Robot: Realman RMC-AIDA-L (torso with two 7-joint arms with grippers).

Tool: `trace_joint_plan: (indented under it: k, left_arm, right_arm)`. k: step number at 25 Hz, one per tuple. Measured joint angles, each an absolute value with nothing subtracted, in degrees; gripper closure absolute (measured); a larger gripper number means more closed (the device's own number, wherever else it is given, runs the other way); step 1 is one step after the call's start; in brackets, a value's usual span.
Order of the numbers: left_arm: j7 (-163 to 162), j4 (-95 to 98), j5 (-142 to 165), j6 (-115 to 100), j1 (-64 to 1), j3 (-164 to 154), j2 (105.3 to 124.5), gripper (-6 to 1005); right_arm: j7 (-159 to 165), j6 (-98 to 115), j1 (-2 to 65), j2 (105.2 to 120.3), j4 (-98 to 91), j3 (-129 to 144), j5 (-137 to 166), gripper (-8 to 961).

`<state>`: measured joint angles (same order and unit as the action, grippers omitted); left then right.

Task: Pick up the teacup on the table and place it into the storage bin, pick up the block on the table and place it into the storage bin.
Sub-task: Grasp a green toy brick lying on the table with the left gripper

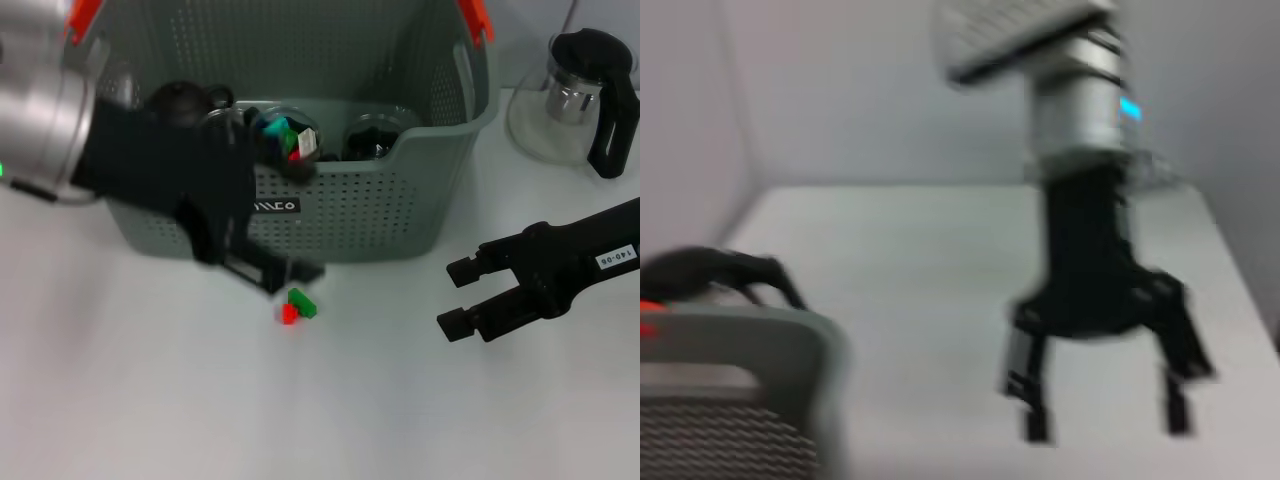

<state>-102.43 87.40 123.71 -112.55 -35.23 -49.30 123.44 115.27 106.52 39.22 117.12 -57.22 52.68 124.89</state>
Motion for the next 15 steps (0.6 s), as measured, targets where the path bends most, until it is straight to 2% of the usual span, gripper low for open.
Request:
trace_joint_plan:
  k: [6, 15]
  left_arm:
    - [-104.09, 87.96, 124.57, -110.48, -29.94, -56.44, 124.42, 48]
    - [-107.22, 72.29, 128.31, -101.08, -30.99, -58.25, 124.23, 48]
  right_arm:
    - [115.51, 106.24, 39.32, 116.93, -57.21, 52.65, 124.90, 6]
    - [113.99, 106.38, 38.49, 115.30, -56.60, 52.55, 125.05, 7]
